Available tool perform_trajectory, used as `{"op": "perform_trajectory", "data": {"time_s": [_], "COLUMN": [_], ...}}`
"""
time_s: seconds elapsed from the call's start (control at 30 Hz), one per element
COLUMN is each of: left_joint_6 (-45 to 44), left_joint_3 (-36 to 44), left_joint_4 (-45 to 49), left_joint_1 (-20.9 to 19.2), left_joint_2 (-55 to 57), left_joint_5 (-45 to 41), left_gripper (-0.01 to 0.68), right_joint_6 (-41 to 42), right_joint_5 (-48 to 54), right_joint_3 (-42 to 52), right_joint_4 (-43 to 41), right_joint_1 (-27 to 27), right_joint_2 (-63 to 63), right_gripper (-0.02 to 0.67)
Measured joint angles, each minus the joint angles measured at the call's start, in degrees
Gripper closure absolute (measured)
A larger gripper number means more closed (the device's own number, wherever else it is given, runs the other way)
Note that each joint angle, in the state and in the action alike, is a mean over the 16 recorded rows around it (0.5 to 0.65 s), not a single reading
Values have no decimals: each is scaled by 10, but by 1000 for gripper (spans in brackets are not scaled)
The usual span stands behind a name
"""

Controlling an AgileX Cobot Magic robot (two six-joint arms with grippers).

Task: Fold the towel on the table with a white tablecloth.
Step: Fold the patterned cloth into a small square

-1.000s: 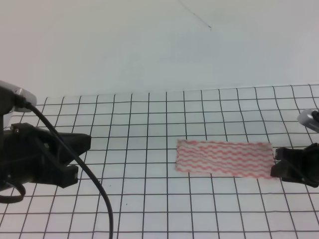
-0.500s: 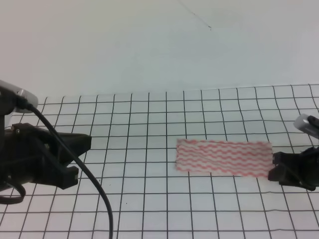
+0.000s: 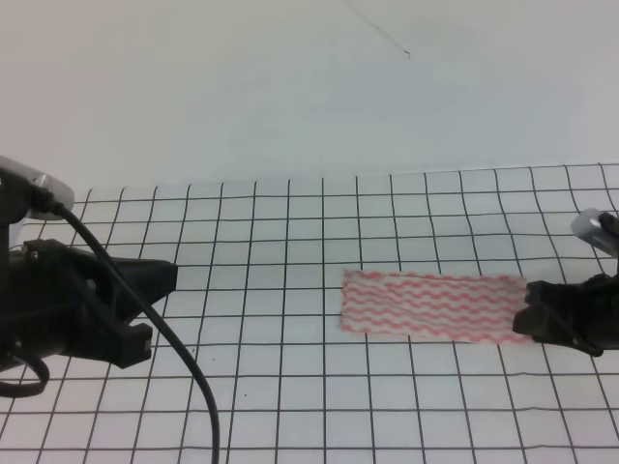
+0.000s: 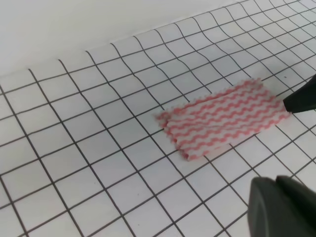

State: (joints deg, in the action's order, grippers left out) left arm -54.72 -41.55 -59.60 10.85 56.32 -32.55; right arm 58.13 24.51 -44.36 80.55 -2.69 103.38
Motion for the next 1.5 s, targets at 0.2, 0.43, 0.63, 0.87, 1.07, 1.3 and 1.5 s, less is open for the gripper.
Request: {"op": "perform_trajectory", "data": {"time_s": [0.2, 0.43, 0.63, 0.87, 1.07, 1.3, 1.5], "left_joint_6": [0, -1, 0, 0, -1, -2, -3], "left_joint_3": [0, 0, 0, 0, 0, 0, 0], "left_joint_4": [0, 0, 0, 1, 2, 4, 4], "left_joint_1": [0, 0, 0, 0, 0, 0, 0], "left_joint_2": [0, 0, 0, 0, 0, 0, 0], "left_joint_5": [0, 0, 0, 1, 1, 1, 0], "left_gripper": [673, 673, 674, 674, 674, 674, 674], "right_joint_6": [46, 92, 109, 142, 169, 114, -53], "right_joint_5": [24, 77, 124, 165, 195, 186, 157], "right_joint_3": [-8, -27, -48, -67, -80, -86, -86], "right_joint_4": [39, 70, 67, 58, 49, -14, -166], "right_joint_1": [0, -1, -5, -20, -30, -28, -23], "right_joint_2": [4, 16, 33, 51, 54, 21, -21], "right_gripper": [407, 407, 407, 407, 407, 407, 407]}}
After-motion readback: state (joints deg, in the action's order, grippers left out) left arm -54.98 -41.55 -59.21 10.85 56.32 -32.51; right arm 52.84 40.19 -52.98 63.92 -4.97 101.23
